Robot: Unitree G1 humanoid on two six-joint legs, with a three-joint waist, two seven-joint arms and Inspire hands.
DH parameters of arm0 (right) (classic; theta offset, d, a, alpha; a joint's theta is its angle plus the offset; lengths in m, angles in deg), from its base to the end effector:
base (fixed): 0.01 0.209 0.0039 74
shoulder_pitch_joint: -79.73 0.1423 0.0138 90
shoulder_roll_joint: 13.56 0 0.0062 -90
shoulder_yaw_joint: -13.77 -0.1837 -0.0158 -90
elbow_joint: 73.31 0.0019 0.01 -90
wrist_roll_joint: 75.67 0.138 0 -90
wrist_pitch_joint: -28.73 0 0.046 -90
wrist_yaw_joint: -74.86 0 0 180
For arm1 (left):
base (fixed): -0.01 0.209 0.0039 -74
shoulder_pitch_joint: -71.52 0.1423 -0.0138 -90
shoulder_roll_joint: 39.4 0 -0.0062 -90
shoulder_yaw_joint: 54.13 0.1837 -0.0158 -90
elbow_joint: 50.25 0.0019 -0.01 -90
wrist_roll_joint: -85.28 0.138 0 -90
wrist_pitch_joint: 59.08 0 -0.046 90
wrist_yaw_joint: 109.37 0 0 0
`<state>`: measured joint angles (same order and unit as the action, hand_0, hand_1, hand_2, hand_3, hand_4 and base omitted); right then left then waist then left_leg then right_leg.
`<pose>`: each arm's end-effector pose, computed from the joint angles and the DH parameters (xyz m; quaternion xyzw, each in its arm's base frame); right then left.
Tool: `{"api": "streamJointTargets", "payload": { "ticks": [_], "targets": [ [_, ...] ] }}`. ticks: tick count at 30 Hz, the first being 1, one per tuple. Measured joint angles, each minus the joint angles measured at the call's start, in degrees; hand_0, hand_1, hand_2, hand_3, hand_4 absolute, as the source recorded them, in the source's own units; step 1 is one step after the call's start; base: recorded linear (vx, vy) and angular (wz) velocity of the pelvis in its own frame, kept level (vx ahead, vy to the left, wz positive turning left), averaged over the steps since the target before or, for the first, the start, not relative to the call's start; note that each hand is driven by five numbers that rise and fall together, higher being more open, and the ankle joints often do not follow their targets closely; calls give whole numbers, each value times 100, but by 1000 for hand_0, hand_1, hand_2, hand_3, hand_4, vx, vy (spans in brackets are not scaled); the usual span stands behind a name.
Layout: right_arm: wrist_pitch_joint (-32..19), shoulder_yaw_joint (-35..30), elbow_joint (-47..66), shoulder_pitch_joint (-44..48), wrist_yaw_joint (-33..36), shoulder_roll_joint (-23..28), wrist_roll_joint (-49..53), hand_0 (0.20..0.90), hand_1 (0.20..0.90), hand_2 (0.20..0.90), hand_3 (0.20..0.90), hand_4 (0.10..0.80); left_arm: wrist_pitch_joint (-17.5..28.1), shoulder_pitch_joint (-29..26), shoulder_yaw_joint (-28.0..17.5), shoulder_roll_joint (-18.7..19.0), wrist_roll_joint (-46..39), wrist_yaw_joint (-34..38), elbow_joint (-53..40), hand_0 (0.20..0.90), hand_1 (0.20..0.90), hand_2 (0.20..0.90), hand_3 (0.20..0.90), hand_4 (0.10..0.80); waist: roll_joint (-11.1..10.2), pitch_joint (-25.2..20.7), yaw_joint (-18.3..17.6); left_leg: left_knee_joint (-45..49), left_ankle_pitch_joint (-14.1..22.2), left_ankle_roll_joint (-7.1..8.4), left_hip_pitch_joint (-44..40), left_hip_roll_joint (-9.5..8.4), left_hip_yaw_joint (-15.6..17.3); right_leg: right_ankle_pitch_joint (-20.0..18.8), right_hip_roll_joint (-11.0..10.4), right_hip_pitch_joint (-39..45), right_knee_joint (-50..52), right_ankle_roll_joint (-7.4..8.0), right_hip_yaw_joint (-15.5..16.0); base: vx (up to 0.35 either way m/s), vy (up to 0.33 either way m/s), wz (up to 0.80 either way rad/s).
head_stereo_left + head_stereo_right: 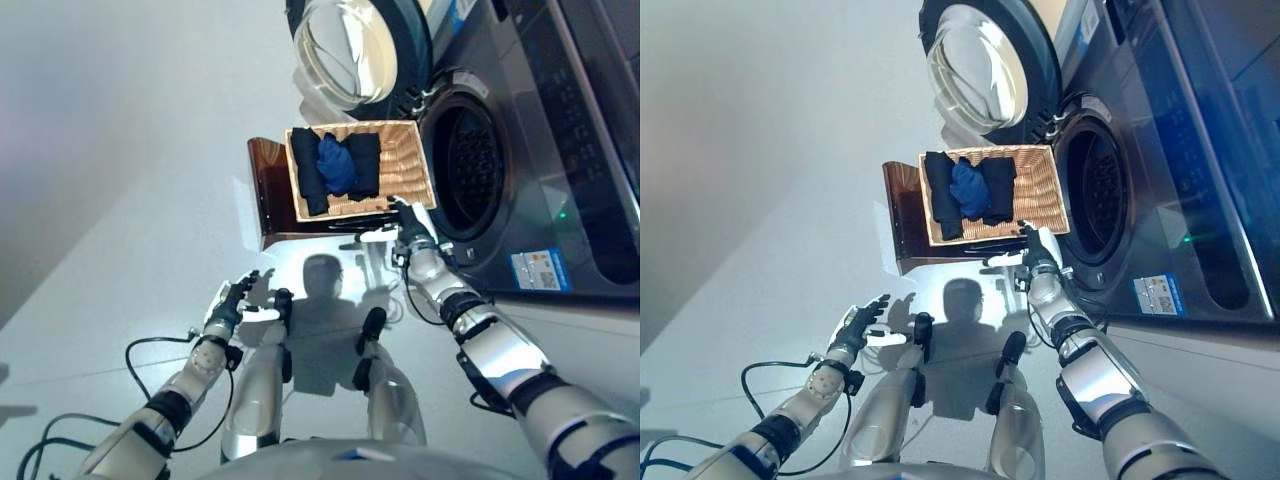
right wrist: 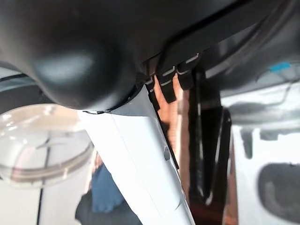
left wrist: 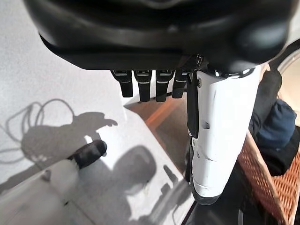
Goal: Pick up the clothes and place them into the washing machine
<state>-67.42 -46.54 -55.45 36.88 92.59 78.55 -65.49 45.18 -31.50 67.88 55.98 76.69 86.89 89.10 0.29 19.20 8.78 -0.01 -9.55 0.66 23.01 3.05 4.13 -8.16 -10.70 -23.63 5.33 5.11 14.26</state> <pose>0.3192 -0.1839 0.0423 -0.2989 0.1394 -0.0683 0.9416 0.1944 0.1897 -0.0535 0.2513 0.2024 -0.0364 0.9458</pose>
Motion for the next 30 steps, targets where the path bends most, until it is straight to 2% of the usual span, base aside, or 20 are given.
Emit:
{"api": "streamJointTargets", "payload": {
  "ticks": [4, 8, 16, 30],
  "targets": [
    [-2, -17, -185, 409, 21, 117, 43, 900, 900, 900, 900, 800, -1, -136, 8, -13, -24, 14, -7, 900, 900, 900, 900, 800, 61, 96, 23, 2, -32, -48, 57, -4, -4, 96, -26, -131, 181, -8, -13, 2, 2, 1],
    [-5, -168, -413, 733, 153, 249, 258, 900, 900, 900, 900, 800, 3, -97, -59, 16, -87, 107, -312, 900, 900, 900, 900, 800, 116, 133, 85, 1, -9, -34, 171, -25, 2, 247, -88, -420, 497, -20, -72, 4, 13, -2],
    [2, -286, -632, 772, 243, 455, 445, 900, 900, 900, 900, 800, 6, -121, -151, -9, -105, 265, -483, 900, 900, 900, 900, 800, 180, 166, 144, 179, 14, -58, 515, -64, -57, 311, -147, -749, 699, -29, -83, 7, 6, 3],
    [0, -330, -771, 841, 263, 430, 509, 900, 900, 900, 900, 800, 109, -79, -221, -17, -103, 511, -651, 900, 900, 900, 900, 800, 210, 182, 324, 183, -11, -85, 767, -131, -177, 348, -228, -921, 742, 2, 42, 50, 13, 6]
  ]
}}
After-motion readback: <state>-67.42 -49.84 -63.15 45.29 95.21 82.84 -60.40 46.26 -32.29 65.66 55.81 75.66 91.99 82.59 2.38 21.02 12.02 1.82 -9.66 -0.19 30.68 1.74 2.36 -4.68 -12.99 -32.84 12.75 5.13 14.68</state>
